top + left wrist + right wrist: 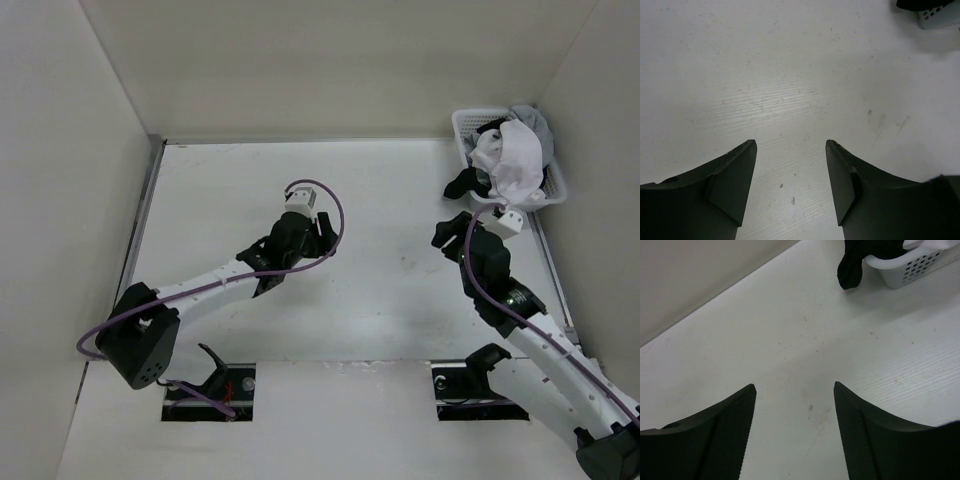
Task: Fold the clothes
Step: Grab the tank top from the pile
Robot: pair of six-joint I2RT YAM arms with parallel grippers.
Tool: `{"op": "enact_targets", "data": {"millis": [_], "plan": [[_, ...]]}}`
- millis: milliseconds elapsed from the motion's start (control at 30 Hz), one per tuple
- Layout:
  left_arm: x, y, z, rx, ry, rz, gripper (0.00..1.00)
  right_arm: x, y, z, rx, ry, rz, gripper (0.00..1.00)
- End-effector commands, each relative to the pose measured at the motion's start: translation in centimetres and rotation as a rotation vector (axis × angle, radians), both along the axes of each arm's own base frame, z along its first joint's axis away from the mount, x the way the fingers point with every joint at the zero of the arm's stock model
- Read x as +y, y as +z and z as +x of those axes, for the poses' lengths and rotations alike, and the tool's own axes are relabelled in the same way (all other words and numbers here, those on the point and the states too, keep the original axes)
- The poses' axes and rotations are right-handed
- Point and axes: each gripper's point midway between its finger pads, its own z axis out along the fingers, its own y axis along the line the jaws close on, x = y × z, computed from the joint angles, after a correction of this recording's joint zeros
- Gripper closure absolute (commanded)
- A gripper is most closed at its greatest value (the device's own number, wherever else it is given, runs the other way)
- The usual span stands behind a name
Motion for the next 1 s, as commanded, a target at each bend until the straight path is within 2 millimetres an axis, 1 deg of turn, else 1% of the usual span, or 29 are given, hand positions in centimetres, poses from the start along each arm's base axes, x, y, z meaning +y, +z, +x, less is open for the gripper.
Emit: {"op": "enact_targets", "data": {"millis": [0, 33, 133, 167, 200, 233, 267, 300, 333, 367, 400, 467, 500, 567, 600, 667, 700, 733, 833, 967], "plan": [[-1.3, 2.3, -0.1, -0.052, -0.047, -0.087, 0.43, 1.0, 1.4, 0.8, -0.064, 0.027, 0.044, 0.35], [-1.6, 2.2, -0.1, -0.054, -0.054, -0.092, 0.44, 1.2, 1.3, 1.1, -0.060, 0.036, 0.044, 0.39], [-2.3, 2.0, -0.2, -0.079, -0.074, -0.107, 0.45, 1.6, 1.3, 1.8, -0.046, 0.058, 0.036, 0.67], [-2.7, 2.2, -0.5, -0.102, -0.092, -0.117, 0.50, 1.6, 1.3, 2.2, -0.038, 0.061, 0.029, 0.83], [-2.8, 2.4, -0.6, -0.120, -0.100, -0.124, 0.54, 1.4, 1.5, 2.7, -0.032, 0.059, 0.022, 0.92], [-2.9, 2.7, -0.8, -0.144, -0.109, -0.135, 0.62, 1.0, 2.0, 3.5, -0.027, 0.052, 0.014, 0.96], [-3.1, 3.3, -1.0, -0.167, -0.121, -0.146, 0.70, 0.4, 2.7, 4.5, -0.024, 0.038, 0.005, 0.97], [-3.1, 3.7, -1.2, -0.183, -0.125, -0.155, 0.83, -0.3, 3.3, 5.4, -0.024, 0.019, -0.001, 0.97], [-3.0, 3.9, -1.4, -0.191, -0.128, -0.159, 0.90, -1.3, 4.3, 6.5, -0.033, -0.008, -0.010, 0.96], [-2.8, 4.2, -1.6, -0.200, -0.126, -0.160, 0.94, -2.6, 5.2, 7.8, -0.038, -0.043, -0.022, 0.96], [-2.4, 4.2, -1.6, -0.203, -0.119, -0.159, 0.95, -4.2, 6.2, 9.1, -0.044, -0.085, -0.032, 0.95], [-1.6, 3.9, -1.6, -0.200, -0.100, -0.155, 0.95, -7.3, 7.5, 11.9, -0.043, -0.161, -0.042, 0.94], [-1.3, 3.6, -1.5, -0.197, -0.094, -0.152, 0.92, -8.9, 7.8, 13.2, -0.036, -0.198, -0.039, 0.93], [-1.0, 3.4, -1.4, -0.191, -0.089, -0.154, 0.80, -12.1, 7.7, 15.8, -0.014, -0.271, -0.038, 0.85], [-0.9, 3.4, -1.3, -0.191, -0.085, -0.158, 0.73, -13.7, 7.5, 17.1, -0.005, -0.308, -0.032, 0.78], [-0.8, 3.2, -1.2, -0.191, -0.081, -0.159, 0.61, -16.5, 6.5, 19.5, 0.019, -0.364, -0.012, 0.61], [-0.7, 3.1, -1.2, -0.189, -0.077, -0.158, 0.57, -17.3, 6.3, 20.6, 0.034, -0.369, -0.010, 0.55], [-0.6, 3.0, -1.1, -0.187, -0.070, -0.156, 0.55, -18.1, 5.9, 21.6, 0.049, -0.372, -0.014, 0.51], [-0.3, 2.6, -0.8, -0.175, -0.059, -0.158, 0.52, -19.6, 4.4, 23.9, 0.112, -0.354, -0.059, 0.44], [-0.2, 2.4, -0.6, -0.168, -0.051, -0.164, 0.51, -20.8, 1.8, 24.7, 0.201, -0.361, -0.092, 0.42]]}}
